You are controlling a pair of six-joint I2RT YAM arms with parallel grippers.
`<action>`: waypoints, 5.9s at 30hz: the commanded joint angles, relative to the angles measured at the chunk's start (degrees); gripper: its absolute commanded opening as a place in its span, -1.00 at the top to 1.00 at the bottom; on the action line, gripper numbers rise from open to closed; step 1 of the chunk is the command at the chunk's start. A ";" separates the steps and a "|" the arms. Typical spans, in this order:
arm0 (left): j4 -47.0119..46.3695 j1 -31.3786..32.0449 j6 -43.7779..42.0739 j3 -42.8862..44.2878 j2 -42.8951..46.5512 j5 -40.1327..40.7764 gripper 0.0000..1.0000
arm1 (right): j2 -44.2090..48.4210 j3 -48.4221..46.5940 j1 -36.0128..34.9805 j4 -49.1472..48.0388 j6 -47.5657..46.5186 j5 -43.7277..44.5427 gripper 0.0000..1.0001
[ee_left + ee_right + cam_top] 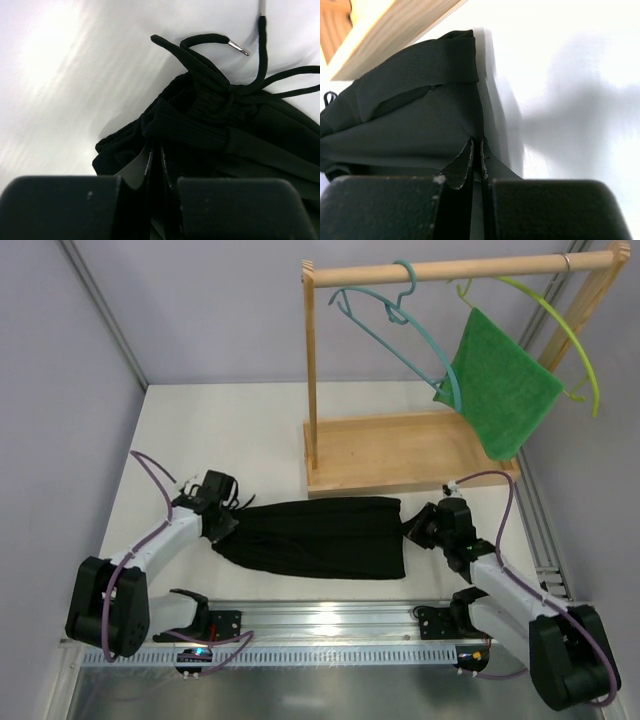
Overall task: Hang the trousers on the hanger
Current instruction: Fold the trousers
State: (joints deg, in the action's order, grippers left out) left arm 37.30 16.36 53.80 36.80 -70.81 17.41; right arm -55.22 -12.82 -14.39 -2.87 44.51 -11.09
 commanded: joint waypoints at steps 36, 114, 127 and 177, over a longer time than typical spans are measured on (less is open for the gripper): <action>-28.41 43.31 -2.82 16.72 -10.74 -18.90 0.04 | -3.67 -13.91 0.68 18.61 -5.06 11.54 0.28; -7.06 69.51 2.45 41.08 -41.26 12.65 0.99 | -14.21 -11.17 8.50 -0.03 -6.62 0.81 0.87; -6.28 71.53 5.35 38.53 -39.41 13.79 0.99 | -18.35 -12.58 8.59 -1.34 -9.44 -0.93 0.77; -8.73 72.15 8.69 34.40 -38.18 13.00 0.99 | -7.97 -11.26 8.85 7.62 -6.01 2.21 0.92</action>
State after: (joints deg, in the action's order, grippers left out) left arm 25.26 86.87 61.34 72.71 -110.85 31.94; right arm -63.33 -19.86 -6.42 9.30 41.56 -17.26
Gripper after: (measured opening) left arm 0.009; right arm 0.042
